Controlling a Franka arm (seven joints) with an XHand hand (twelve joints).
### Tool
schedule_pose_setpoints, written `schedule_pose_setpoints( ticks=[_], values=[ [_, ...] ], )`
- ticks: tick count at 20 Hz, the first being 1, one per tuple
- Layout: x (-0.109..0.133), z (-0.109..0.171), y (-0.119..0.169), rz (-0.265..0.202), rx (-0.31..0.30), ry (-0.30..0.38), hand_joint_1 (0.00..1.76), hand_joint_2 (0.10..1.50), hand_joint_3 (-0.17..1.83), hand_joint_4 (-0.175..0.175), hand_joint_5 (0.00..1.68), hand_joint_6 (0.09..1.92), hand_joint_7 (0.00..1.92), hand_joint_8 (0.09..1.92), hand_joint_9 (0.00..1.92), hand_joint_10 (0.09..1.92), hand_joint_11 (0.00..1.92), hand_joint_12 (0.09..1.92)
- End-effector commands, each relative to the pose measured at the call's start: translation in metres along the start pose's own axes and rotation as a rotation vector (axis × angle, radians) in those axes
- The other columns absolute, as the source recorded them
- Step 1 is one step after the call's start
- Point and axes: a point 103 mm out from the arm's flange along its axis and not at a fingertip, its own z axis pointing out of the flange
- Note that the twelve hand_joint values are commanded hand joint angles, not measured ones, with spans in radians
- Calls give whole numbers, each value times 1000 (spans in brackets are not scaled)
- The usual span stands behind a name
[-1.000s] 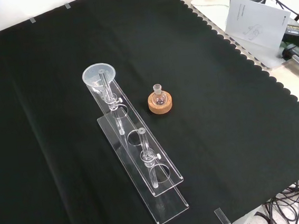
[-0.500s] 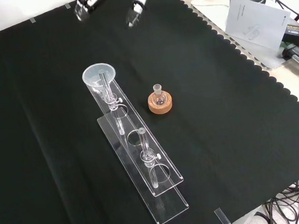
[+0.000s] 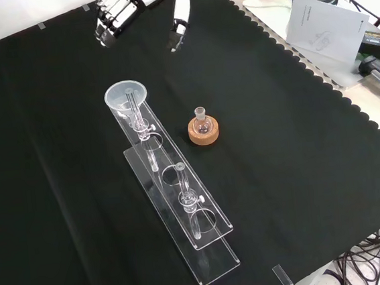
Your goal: Pick up the funnel from the transparent funnel stand.
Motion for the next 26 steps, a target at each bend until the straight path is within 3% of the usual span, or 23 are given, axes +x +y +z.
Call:
schedule_pose_setpoints(
  ticks=[1, 26],
  values=[
    [14, 35, 40, 14, 140, -49, 552, 790, 228, -6, 123, 87, 0, 129, 5, 821, 143, 1548],
    [27, 69, 79, 14, 197, -74, 587, 755, 235, 1, 60, 87, 0, 87, 0, 814, 186, 1552]
  ],
)
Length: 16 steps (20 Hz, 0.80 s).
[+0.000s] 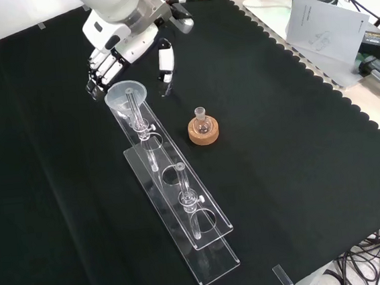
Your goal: Pick up the funnel from the transparent funnel stand.
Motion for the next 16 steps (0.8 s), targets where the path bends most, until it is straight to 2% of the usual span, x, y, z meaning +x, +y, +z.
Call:
schedule_pose_setpoints(
  ticks=[1, 16],
  values=[
    [8, 8, 10, -4, 18, -8, 589, 754, 235, 1, 59, 87, 0, 87, 0, 816, 188, 1552],
    [4, 12, 17, 8, 21, -4, 613, 767, 256, -1, 91, 87, 61, 87, 30, 885, 221, 1544]
  ],
)
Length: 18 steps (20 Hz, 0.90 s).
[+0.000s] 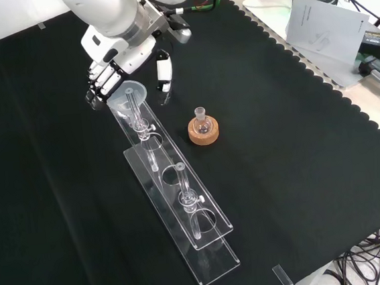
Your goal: Pick up the funnel from the transparent funnel stand.
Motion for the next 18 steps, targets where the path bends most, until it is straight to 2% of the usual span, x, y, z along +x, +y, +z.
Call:
schedule_pose_setpoints(
  ticks=[1, 11, 15, 18],
  values=[
    [-2, 3, 4, -2, 3, 7, 612, 771, 260, -2, 103, 87, 71, 87, 40, 888, 224, 1542],
    [-8, 11, 12, 2, 12, 12, 596, 788, 301, -6, 190, 87, 129, 148, 152, 855, 251, 1517],
    [-8, 12, 13, 7, 13, -6, 590, 780, 334, -7, 206, 87, 23, 466, 184, 838, 263, 1513],
    [-10, 6, 13, 9, 15, -16, 586, 779, 344, -9, 218, 87, 2, 564, 202, 838, 267, 1512]
  ],
)
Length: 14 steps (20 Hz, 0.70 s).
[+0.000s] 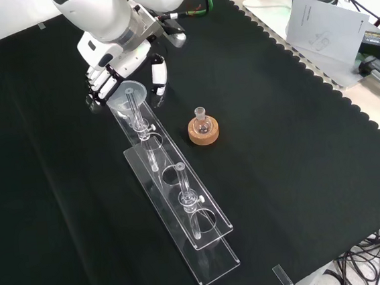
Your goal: Pick up the funnel from the transparent funnel stand.
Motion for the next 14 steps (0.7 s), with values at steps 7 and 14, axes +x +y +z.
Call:
schedule_pose_setpoints(
  ticks=[7, 14],
  values=[
    [2, -1, 3, 12, -26, -14, 567, 792, 376, -30, 311, 87, 97, 703, 406, 750, 266, 1490],
    [0, -3, 2, 16, -45, -24, 572, 803, 408, -44, 392, 87, 367, 756, 772, 652, 341, 1410]
  ],
)
